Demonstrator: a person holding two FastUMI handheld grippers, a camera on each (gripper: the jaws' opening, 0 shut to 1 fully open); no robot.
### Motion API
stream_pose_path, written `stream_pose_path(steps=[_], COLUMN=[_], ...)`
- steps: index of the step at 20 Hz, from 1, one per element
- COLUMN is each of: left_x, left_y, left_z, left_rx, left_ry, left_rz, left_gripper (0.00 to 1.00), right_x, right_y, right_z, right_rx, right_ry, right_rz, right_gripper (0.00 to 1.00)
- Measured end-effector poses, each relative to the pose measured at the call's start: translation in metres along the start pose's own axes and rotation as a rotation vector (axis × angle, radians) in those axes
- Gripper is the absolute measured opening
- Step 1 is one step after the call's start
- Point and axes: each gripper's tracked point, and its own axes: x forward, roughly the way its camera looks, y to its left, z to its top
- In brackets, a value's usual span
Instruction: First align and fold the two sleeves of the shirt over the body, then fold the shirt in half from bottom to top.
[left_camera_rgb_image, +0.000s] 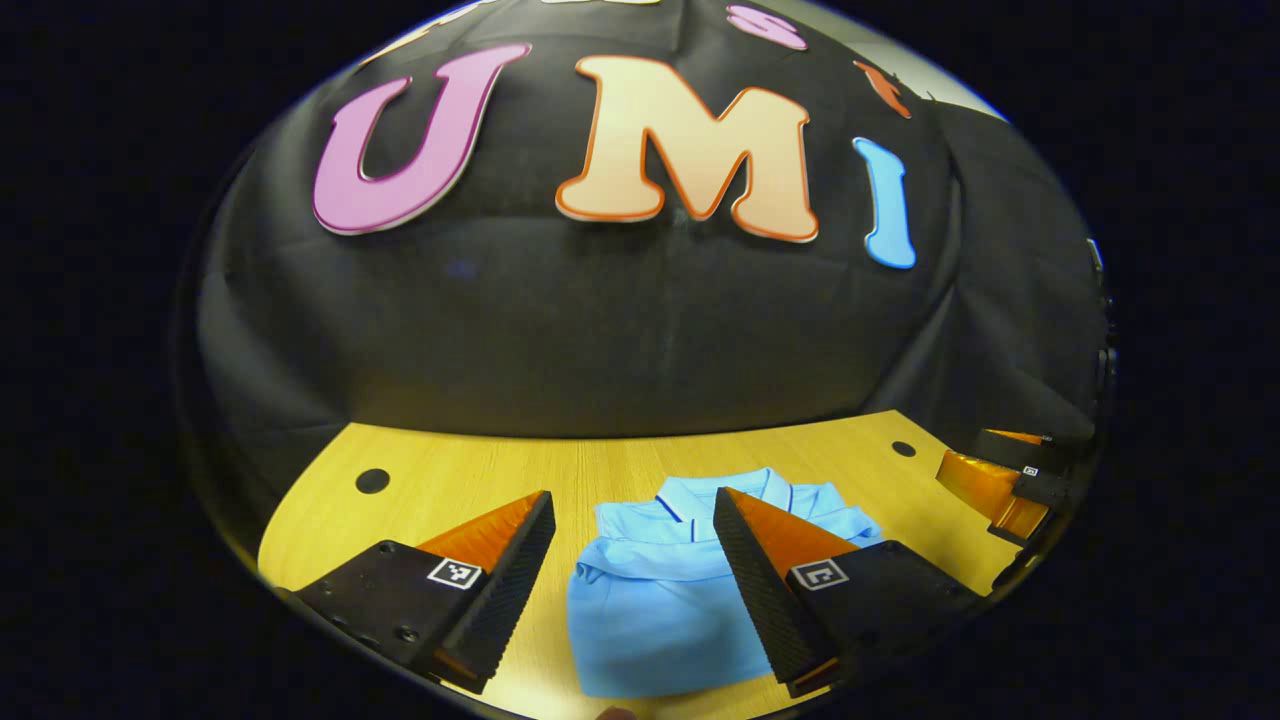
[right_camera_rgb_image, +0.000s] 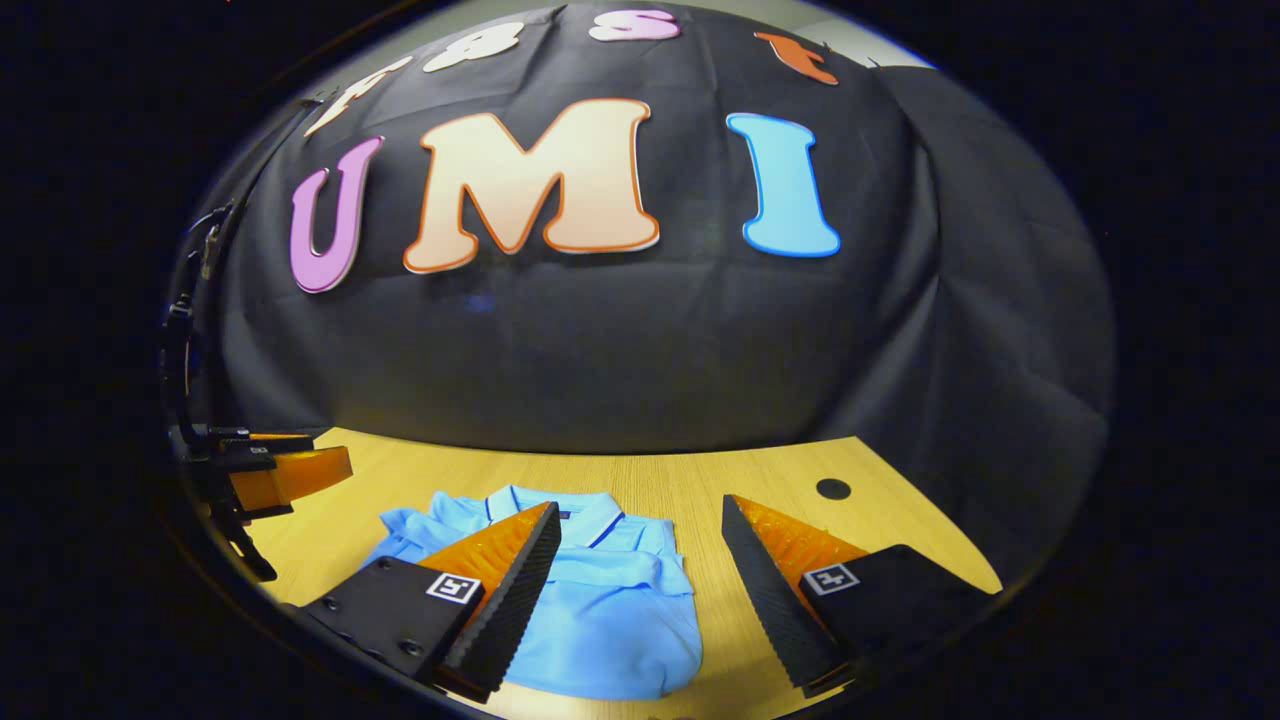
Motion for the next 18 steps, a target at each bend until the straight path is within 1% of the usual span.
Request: stream_pose_path(steps=[2,3,4,9,11,14,15,18], left_x=[-0.033,-0.049,-0.062,-0.133,-0.163,-0.192,-0.199,-0.218], left_y=[-0.017,-0.024,-0.027,-0.037,-0.040,-0.045,-0.048,-0.053], left_z=[0.008,0.012,0.018,0.034,0.038,0.043,0.045,0.052], left_rx=[-0.014,-0.018,-0.012,0.041,0.057,0.069,0.070,0.073], left_ry=[-0.028,-0.043,-0.062,-0.144,-0.168,-0.191,-0.200,-0.227], left_rz=[-0.014,-0.022,-0.021,0.025,0.035,0.042,0.038,0.037], left_gripper=[0.96,0.96,0.96,0.95,0.95,0.95,0.94,0.95], right_x=[-0.034,-0.054,-0.070,-0.148,-0.175,-0.206,-0.213,-0.228], right_y=[0.000,-0.002,-0.002,0.005,0.008,0.012,0.013,0.015], right_z=[0.013,0.017,0.023,0.058,0.060,0.052,0.049,0.050], right_rx=[-0.019,-0.031,-0.039,-0.023,-0.008,0.001,0.000,0.010], right_ry=[-0.035,-0.047,-0.062,-0.159,-0.191,-0.190,-0.188,-0.200], right_rz=[0.011,0.014,0.024,0.061,0.072,0.087,0.092,0.100], right_gripper=[1.00,0.99,1.00,1.00,0.99,0.99,1.00,1.00])
